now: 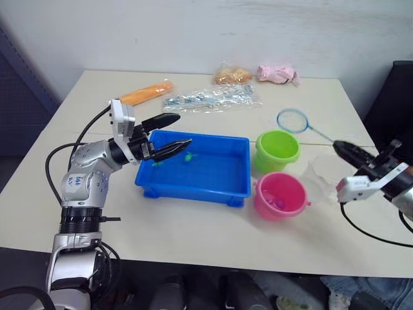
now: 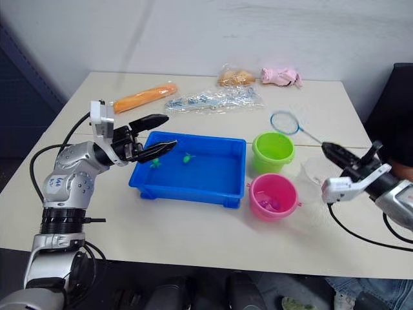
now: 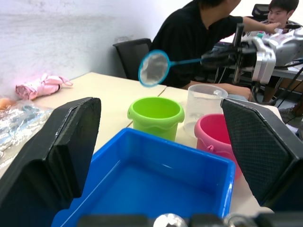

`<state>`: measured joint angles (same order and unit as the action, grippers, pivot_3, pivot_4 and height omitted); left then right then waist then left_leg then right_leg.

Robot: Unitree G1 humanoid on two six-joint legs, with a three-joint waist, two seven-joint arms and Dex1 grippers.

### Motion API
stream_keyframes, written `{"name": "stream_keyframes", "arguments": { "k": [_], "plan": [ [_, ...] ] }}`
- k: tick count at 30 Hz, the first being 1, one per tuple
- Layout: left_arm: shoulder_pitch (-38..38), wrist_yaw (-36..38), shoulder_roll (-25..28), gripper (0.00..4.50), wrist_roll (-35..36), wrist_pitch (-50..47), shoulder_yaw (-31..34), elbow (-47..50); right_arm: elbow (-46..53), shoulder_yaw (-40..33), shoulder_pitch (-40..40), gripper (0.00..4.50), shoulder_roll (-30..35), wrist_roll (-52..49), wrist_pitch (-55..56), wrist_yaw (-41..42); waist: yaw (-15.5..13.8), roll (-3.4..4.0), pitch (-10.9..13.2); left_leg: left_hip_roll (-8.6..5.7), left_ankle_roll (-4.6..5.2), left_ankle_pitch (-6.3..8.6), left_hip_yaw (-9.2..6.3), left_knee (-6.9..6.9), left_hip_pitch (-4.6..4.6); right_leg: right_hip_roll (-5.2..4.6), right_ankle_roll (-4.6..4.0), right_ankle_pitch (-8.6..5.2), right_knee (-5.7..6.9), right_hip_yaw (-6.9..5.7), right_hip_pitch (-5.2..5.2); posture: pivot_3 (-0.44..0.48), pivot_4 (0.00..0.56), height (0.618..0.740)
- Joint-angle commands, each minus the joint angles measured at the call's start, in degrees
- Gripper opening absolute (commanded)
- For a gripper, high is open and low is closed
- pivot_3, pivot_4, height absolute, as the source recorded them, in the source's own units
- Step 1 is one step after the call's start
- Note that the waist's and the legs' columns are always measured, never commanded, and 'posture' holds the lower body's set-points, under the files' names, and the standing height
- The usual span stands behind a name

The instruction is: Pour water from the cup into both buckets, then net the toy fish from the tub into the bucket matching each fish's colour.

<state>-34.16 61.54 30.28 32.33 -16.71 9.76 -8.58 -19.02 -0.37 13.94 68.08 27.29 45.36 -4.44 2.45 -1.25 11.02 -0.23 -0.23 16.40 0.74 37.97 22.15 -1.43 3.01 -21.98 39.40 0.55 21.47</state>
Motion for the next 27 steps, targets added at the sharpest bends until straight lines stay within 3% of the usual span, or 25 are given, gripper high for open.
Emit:
{"name": "stream_keyframes", "arguments": {
  "k": [1,3,6,11,14,17,24,27],
  "plan": [
    [2.43,0.47,3.64,4.36,2.16,-0.41,4.68,3.07,5.65,0.47,2.76,0.00,-2.32,-22.92,-2.26,14.74,0.47,0.00,0.00,0.01,0.00,0.00,-0.01,0.00,0.00,0.00,0.00,0.00,0.01,-0.01,0.00,0.000,0.150,0.740],
    [5.56,0.17,6.03,4.36,2.50,-0.46,7.54,3.59,12.63,1.94,4.51,0.00,-6.01,-41.24,-11.54,26.94,0.87,-0.04,0.02,0.01,0.02,0.00,-0.03,0.01,-0.02,-0.01,0.00,0.00,0.03,-0.01,-0.02,0.000,0.150,0.740],
    [8.80,-0.87,8.12,4.36,3.06,-0.55,10.47,4.46,20.80,2.18,5.75,0.00,-9.41,-57.90,-25.89,39.00,0.52,-0.04,0.02,0.05,0.06,0.02,-0.17,0.04,-0.07,-0.02,0.00,0.00,0.01,-0.13,-0.15,0.000,0.150,0.740],
    [15.17,-3.11,11.66,4.36,3.69,-0.67,17.74,4.73,33.15,6.43,9.55,0.00,-10.57,-75.40,-58.09,46.43,-0.46,-0.04,0.02,0.05,0.48,0.26,-0.34,0.03,0.03,-0.14,-0.01,0.00,-0.18,-0.27,-0.15,0.000,0.150,0.740],
    [17.98,-3.49,12.58,4.36,4.33,-1.39,19.53,5.84,36.22,6.51,10.73,0.00,-9.86,-76.75,-68.75,47.53,-0.98,-0.04,0.02,0.04,0.53,0.30,-0.36,-0.02,0.09,-0.19,-0.02,0.01,-0.33,-0.29,-0.14,0.000,0.150,0.740],
    [24.08,-3.98,13.29,4.36,5.20,-2.86,23.27,7.73,36.17,11.00,13.06,0.00,-10.62,-70.05,-77.41,46.09,-1.04,-0.04,0.02,-0.01,0.63,0.37,-0.40,-0.04,0.17,-0.29,-0.02,0.01,-0.52,-0.35,-0.14,0.000,0.150,0.740],
    [29.26,-3.55,15.33,4.36,7.21,-5.77,24.94,13.00,31.55,14.83,18.64,0.00,-15.52,-63.56,-86.06,49.67,-0.93,-0.05,0.02,-0.04,0.72,0.49,-0.38,-0.11,0.31,-0.32,-0.04,0.02,-0.71,-0.35,-0.02,0.000,0.150,0.740],
    [27.91,-3.22,16.85,4.36,7.35,-6.87,23.51,13.48,27.56,17.50,21.53,0.00,-17.76,-58.15,-86.59,50.59,-0.81,-0.05,0.02,-0.04,0.72,0.49,-0.37,-0.15,0.30,-0.32,-0.07,0.04,-0.76,-0.34,-0.03,0.000,0.150,0.740]
  ]
}}
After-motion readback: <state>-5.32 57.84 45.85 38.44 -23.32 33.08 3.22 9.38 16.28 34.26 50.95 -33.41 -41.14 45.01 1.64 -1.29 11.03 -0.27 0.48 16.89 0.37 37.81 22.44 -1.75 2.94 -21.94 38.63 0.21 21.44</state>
